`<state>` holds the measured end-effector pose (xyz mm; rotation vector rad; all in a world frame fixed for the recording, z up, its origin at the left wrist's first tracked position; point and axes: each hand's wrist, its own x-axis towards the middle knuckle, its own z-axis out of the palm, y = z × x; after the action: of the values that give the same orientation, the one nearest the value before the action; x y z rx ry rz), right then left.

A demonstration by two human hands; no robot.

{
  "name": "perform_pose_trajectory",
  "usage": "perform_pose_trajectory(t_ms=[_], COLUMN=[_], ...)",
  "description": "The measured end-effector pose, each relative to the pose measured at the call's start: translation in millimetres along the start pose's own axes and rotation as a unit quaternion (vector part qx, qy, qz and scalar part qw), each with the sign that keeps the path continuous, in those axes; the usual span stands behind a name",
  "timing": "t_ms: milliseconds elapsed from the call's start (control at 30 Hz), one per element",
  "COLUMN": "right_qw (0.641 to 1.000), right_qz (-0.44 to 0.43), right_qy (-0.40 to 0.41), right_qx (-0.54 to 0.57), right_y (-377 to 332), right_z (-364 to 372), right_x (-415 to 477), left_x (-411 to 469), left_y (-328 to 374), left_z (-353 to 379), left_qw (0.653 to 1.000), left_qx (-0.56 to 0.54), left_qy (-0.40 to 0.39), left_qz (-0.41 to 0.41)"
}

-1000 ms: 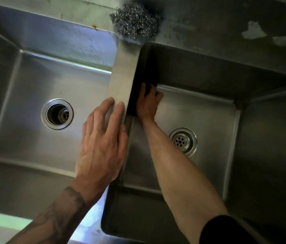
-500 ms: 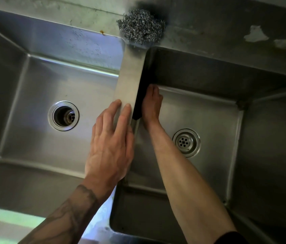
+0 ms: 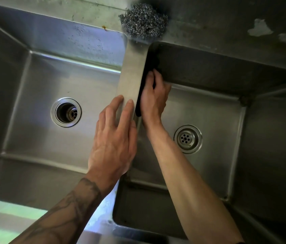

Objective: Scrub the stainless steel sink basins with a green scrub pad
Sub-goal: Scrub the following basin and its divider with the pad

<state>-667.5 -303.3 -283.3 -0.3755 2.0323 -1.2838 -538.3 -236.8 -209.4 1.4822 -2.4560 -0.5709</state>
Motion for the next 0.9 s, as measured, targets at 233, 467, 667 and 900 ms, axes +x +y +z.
perform_pose_trajectory(t_ms=[233, 467, 667, 900], right_qw=[1.0, 0.993, 0.997, 0.997], right_qz=[0.007, -0.105, 0.049, -0.081], right_qy=[-0.019, 0.038, -0.045, -0.002], right_qx=[-0.012, 0.036, -0.036, 0.013], right_y=[4.4, 5.3, 28.3, 34.2], right_z=[-0.4, -7.6, 4.9, -4.2], right_x=[9.3, -18.9, 5.1, -23.3], left_x=[-0.4, -0.1, -0.6, -0.4], left_y=[-0.3, -1.1, -2.2, -4.6], left_z=[0.0, -0.2, 0.3, 2.8], left_qw=[1.0, 1.0, 1.0, 1.0], left_qx=[-0.002, -0.003, -0.005, -0.009], left_qy=[-0.001, -0.005, -0.01, -0.015], left_qz=[0.005, 0.005, -0.001, 0.005])
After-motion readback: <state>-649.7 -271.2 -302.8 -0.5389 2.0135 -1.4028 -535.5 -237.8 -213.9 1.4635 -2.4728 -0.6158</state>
